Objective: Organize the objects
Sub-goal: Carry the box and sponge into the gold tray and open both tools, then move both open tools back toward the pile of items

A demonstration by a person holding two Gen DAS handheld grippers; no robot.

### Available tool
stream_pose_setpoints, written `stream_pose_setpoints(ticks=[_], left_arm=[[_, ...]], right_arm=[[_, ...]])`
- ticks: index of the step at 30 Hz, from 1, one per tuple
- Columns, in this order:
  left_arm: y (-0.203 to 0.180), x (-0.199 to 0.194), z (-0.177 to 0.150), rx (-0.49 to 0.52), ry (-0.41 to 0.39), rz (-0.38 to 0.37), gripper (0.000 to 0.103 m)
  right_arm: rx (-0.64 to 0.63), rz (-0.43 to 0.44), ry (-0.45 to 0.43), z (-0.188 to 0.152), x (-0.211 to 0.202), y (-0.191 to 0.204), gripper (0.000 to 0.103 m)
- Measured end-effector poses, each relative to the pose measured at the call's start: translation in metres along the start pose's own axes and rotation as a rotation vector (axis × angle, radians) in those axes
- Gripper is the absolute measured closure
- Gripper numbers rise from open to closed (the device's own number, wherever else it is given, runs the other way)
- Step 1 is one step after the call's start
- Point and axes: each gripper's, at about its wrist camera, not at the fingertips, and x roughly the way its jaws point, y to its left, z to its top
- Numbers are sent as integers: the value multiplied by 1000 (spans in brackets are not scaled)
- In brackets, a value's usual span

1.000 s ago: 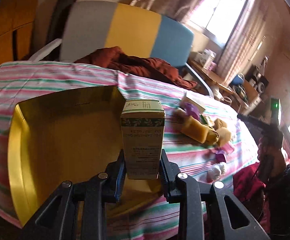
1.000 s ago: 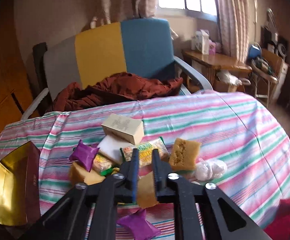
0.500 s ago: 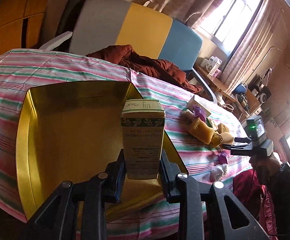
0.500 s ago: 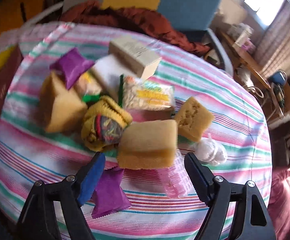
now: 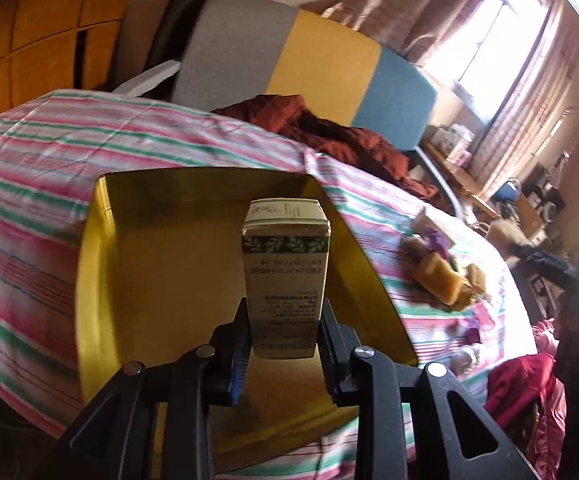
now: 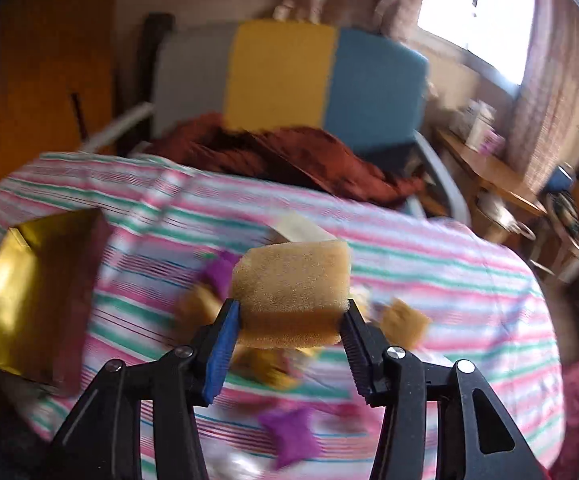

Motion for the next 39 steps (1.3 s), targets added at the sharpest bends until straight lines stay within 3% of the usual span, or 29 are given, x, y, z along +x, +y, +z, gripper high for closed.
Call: stream_pose_setpoints(ticks=[4,8,11,13,15,16,21,25,39], left_arm=[[17,-2,0,-20,7,56,73],[35,-11,-5,-56,3,98,59],[50,-18,-11,-85,-3,129,54],[59,-24,-15,-106,-12,159,54],[66,-32,-19,-117,-29,185,54],[69,-37,-21,-114,-44,201,54],[70,-50,-25,-87,-109,308,54],[68,-55,-24,-112,-146,349,54],[35,-48,-33,-38,-123,348,54]], right_arm=[[-78,172,-26,25,12,80,52],[-113,344,-15,41,32,165,48],[-102,484,-2,57,46,221,43],[-94,548,1,63,53,252,37],[-96,578,-6,64,53,278,20],[-98,596,-11,63,51,288,20],[-147,568,-21,50,42,311,16],[-169,512,-45,31,26,300,11],[-163,394,-123,-8,-4,270,6]])
